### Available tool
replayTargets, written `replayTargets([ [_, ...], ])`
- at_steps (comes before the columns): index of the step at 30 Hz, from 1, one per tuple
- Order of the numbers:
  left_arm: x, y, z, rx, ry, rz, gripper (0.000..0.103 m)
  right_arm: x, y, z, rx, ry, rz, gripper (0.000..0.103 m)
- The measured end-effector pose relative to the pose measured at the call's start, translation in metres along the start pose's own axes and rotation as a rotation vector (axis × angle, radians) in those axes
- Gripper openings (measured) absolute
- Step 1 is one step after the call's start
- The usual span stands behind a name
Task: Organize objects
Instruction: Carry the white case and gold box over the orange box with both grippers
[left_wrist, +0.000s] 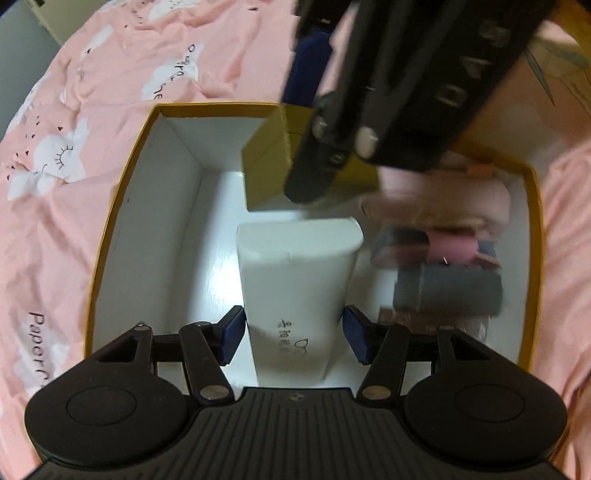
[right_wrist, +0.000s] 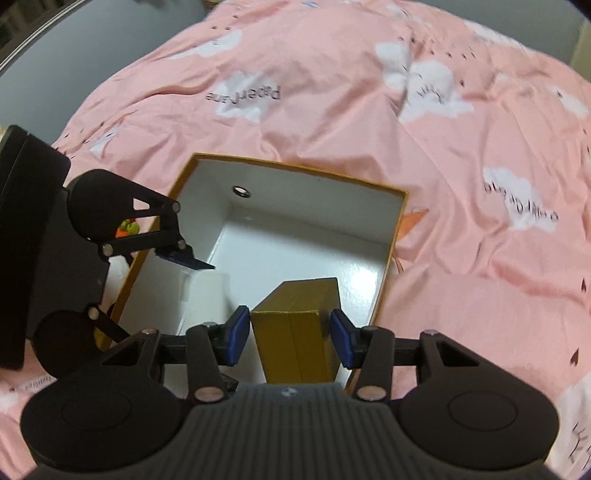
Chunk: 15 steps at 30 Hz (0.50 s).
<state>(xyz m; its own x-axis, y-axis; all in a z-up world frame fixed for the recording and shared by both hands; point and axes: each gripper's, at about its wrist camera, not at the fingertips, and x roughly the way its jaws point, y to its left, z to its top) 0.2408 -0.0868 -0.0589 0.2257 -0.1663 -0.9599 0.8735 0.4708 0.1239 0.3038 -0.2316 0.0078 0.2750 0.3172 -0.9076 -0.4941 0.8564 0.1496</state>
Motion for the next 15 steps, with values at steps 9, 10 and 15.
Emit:
replayTargets([
  [9, 0.031, -0.003, -0.003, 0.068, -0.009, -0.045, 0.066, 0.017, 0.005, 0.004, 0.052, 0.051, -0.078, 0.050],
  [10, 0.033, -0.004, -0.004, 0.083, -0.007, -0.052, 0.066, 0.020, 0.005, 0.004, 0.053, 0.058, -0.089, 0.050],
  [15, 0.044, -0.002, -0.007, 0.099, 0.005, -0.089, 0.066, 0.038, 0.006, 0.005, 0.066, 0.127, -0.128, 0.050],
])
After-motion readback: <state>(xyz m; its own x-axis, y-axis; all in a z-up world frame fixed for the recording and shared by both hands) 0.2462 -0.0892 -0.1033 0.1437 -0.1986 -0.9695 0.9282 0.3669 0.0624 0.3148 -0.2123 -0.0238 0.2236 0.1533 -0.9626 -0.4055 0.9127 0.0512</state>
